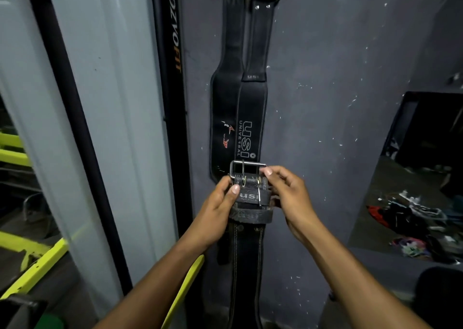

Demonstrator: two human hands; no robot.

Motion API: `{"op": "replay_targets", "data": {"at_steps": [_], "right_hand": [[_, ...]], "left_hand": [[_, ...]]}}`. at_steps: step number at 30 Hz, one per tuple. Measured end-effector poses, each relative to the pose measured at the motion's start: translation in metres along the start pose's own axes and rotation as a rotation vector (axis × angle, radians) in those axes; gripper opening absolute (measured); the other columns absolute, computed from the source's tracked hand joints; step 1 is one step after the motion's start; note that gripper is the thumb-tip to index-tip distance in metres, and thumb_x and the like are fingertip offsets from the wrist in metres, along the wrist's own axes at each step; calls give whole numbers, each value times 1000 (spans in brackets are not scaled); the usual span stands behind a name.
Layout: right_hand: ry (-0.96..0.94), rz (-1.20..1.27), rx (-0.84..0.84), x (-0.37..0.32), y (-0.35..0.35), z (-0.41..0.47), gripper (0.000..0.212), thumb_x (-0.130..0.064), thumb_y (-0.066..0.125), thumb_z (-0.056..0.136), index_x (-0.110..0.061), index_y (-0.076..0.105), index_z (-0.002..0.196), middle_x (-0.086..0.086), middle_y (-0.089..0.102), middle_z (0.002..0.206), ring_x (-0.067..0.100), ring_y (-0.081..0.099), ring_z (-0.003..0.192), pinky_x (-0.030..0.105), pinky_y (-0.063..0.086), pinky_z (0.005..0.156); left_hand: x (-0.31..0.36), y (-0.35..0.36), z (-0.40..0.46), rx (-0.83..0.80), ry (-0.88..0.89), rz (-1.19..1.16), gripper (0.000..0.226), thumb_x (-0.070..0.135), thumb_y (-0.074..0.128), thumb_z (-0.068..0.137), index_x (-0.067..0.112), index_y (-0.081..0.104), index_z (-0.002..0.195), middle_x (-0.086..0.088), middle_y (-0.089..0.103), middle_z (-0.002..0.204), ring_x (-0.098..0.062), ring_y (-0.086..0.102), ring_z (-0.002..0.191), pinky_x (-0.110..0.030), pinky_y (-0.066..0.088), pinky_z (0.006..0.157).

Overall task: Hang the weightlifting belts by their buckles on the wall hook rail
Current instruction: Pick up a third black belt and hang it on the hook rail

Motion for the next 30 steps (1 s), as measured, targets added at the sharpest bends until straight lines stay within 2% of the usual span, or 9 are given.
{"op": "replay_targets", "data": {"at_steps": [4,7,9,11,14,16,20,25,30], "right_hand": [[-171,-71,9,-22,6,2,12,-12,64,102,-12,75,99,3,71,81,11,61,68,25,50,53],[-233,-84,-30,-30,14,3,15,-14,63,102,-15,75,110,0,73,88,7,64,72,27,52,55],[-253,-73,-94,-32,16,0,34,-25,63,102,-18,65,135,-2,70,88,8,64,80,28,55,64],[-241,-25,-157,-27,17,-6,68,-38,68,97,-27,39,158,3,65,92,8,66,89,24,57,78],[-159,1,-165,-6,17,-19,98,-46,74,82,-29,21,163,3,67,124,6,69,108,27,58,91],[-81,-4,-201,4,21,-30,90,-41,74,82,-22,33,160,-1,68,129,4,71,108,26,59,88],[-181,-155,-187,-5,28,-34,34,-36,76,92,-28,67,123,-20,77,114,-4,71,107,18,55,89],[-338,-314,-4,-27,18,-24,41,-46,67,93,-25,69,128,-26,76,112,-6,70,109,20,55,94],[-333,-251,47,-42,11,0,12,-34,66,101,-30,72,111,-10,79,105,7,74,104,37,59,96]], "left_hand": [[4,-7,1,42,4,-35,25,26,42,109,18,61,124,-1,73,118,-17,69,113,-39,54,98],[10,-12,4,103,10,-81,22,26,43,109,14,61,115,2,74,106,-13,70,100,-35,54,92],[16,-13,5,147,11,-129,23,24,44,109,10,61,113,0,74,102,-14,69,95,-35,55,89],[21,-15,9,189,17,-192,24,24,44,110,7,60,113,-3,75,100,-15,69,92,-34,55,85],[31,-16,16,230,52,-267,21,23,44,110,9,59,110,-1,74,97,-14,68,89,-30,56,80],[38,-15,19,243,77,-281,19,21,45,109,8,58,112,3,74,95,-10,69,88,-25,56,78],[50,-2,23,240,114,-276,17,20,46,109,10,59,115,1,74,101,-11,69,94,-25,56,84],[53,13,31,162,90,-338,26,22,52,106,10,60,128,-23,67,124,-23,67,112,-45,49,109],[33,26,26,18,23,-326,55,38,56,99,27,39,150,6,69,133,-13,58,132,-36,43,115]]}}
Point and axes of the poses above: each hand's wrist, its own z-axis towards the middle knuckle, its own y-axis out of the palm, x = y × z, the point moved 3 cm from there along z, towards the middle knuckle
